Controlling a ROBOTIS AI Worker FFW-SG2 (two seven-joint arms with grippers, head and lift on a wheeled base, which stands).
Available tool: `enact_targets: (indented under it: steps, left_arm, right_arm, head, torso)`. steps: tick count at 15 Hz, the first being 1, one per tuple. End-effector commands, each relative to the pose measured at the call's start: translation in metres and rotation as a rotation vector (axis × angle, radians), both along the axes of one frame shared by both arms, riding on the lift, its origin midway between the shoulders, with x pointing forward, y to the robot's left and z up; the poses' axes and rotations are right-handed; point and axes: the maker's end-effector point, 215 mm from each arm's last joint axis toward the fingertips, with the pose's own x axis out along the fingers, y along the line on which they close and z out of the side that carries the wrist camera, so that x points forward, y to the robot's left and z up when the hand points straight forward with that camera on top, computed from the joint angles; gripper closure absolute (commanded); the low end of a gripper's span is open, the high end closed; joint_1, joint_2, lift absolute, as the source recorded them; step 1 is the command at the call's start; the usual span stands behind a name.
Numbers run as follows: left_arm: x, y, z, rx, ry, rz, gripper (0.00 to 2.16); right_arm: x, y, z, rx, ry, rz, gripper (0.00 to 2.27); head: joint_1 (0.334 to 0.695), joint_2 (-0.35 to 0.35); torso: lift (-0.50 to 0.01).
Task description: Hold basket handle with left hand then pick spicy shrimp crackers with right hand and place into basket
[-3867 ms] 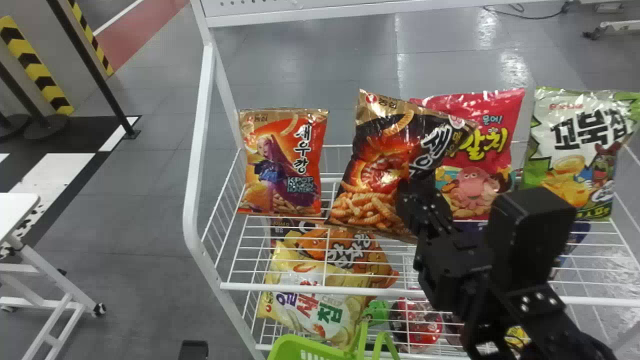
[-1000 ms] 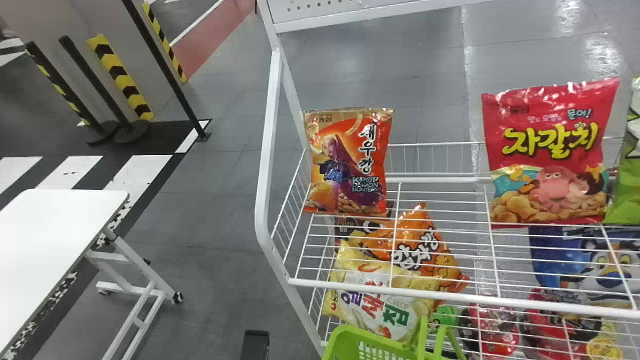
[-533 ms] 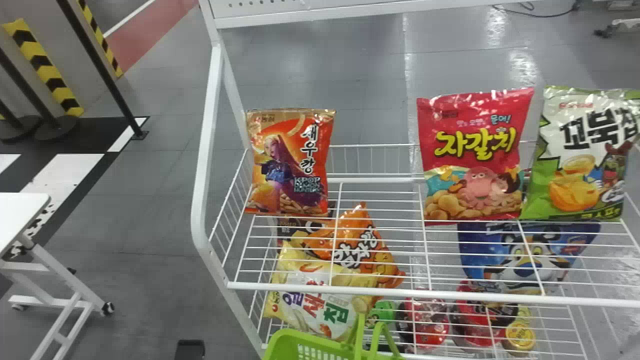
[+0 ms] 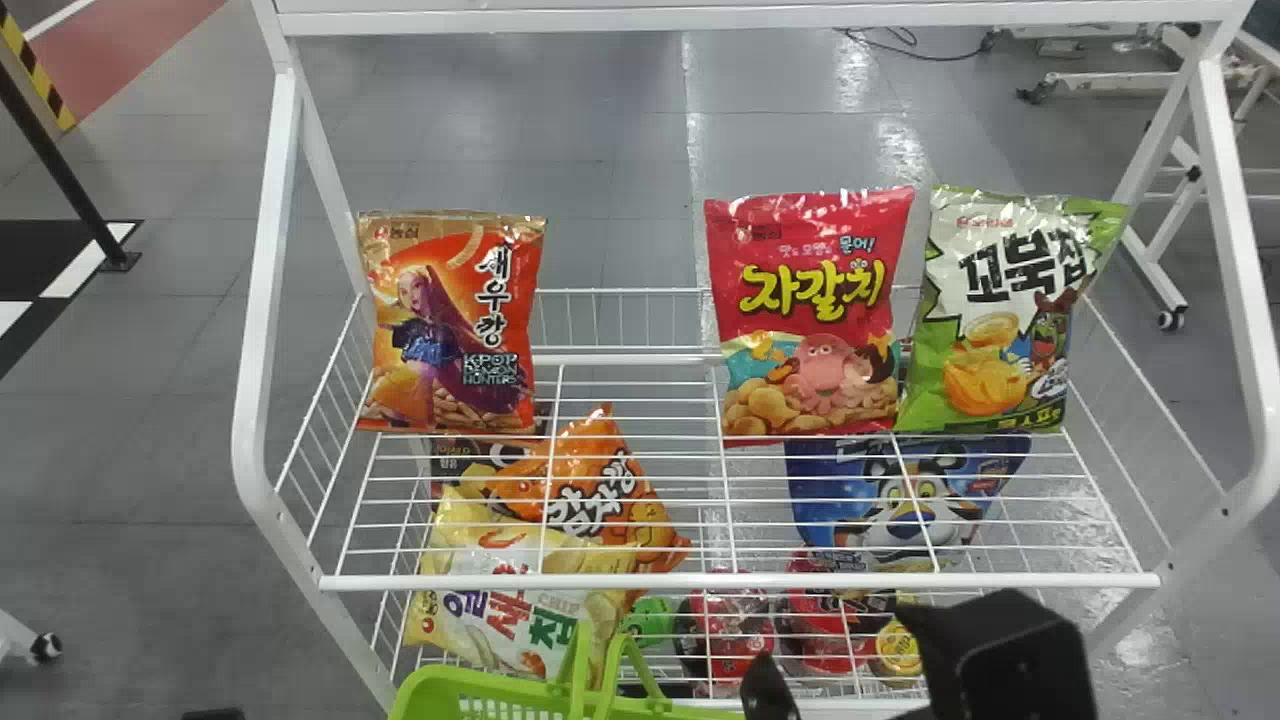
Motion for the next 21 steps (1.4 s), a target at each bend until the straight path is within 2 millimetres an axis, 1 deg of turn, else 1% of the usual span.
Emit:
enact_targets:
  steps: [1,3,4,5,7,10,13,15,17,18,20,21]
  left_arm:
    - [-0.001,-0.002,0.003,-0.006,-0.005,-0.005,1.9]
    - [-0.002,-0.003,0.004,-0.005,-0.007,-0.009,1.89]
    - [-0.002,-0.003,0.004,-0.005,-0.007,-0.009,1.89]
    - [-0.002,-0.004,0.004,-0.006,-0.007,-0.01,1.89]
    - [-0.003,-0.004,0.004,-0.004,-0.007,-0.013,1.9]
    - [-0.005,0.001,0.004,0.0,-0.005,-0.005,1.9]
    - [-0.006,0.005,0.005,-0.003,-0.003,0.005,1.9]
    - [-0.008,0.005,0.005,-0.009,0.002,0.008,1.9]
    - [-0.009,0.004,0.004,-0.015,0.007,0.009,1.89]
    - [-0.009,0.004,0.004,-0.015,0.007,0.01,1.89]
    - [-0.009,0.005,0.004,-0.013,0.009,0.012,1.89]
    - [-0.009,0.005,0.004,-0.015,0.009,0.015,1.9]
  right_arm:
    - [0.031,-0.006,0.053,0.073,-0.2,-0.036,0.09]
    - [0.045,-0.012,0.078,0.127,-0.315,-0.058,0.09]
    - [0.049,-0.014,0.083,0.147,-0.356,-0.067,0.09]
    - [0.051,-0.018,0.081,0.155,-0.375,-0.076,0.09]
    - [0.054,-0.023,0.069,0.175,-0.377,-0.094,0.09]
    - [0.049,-0.03,0.049,0.185,-0.378,-0.113,0.09]
    - [0.043,-0.048,0.042,0.188,-0.381,-0.145,0.09]
    - [0.039,-0.062,0.04,0.187,-0.387,-0.165,0.09]
    - [0.035,-0.075,0.045,0.208,-0.414,-0.192,0.09]
    - [0.036,-0.086,0.049,0.222,-0.431,-0.214,0.09]
    - [0.035,-0.095,0.05,0.223,-0.44,-0.229,0.09]
    - [0.035,-0.096,0.051,0.223,-0.44,-0.23,0.09]
  head:
    - [0.695,0.017]
    - [0.695,0.007]
    - [0.695,-0.001]
    - [0.695,-0.008]
    - [0.695,-0.024]
    - [0.695,-0.044]
    - [0.695,-0.049]
    - [0.695,-0.071]
    - [0.695,-0.095]
    - [0.695,-0.117]
    - [0.695,-0.145]
    - [0.695,-0.158]
  torso:
    - [-0.037]
    - [-0.037]
    - [-0.037]
    - [-0.037]
    - [-0.037]
    - [-0.037]
    - [-0.037]
    - [-0.037]
    - [-0.037]
    - [-0.037]
    - [-0.037]
    - [-0.037]
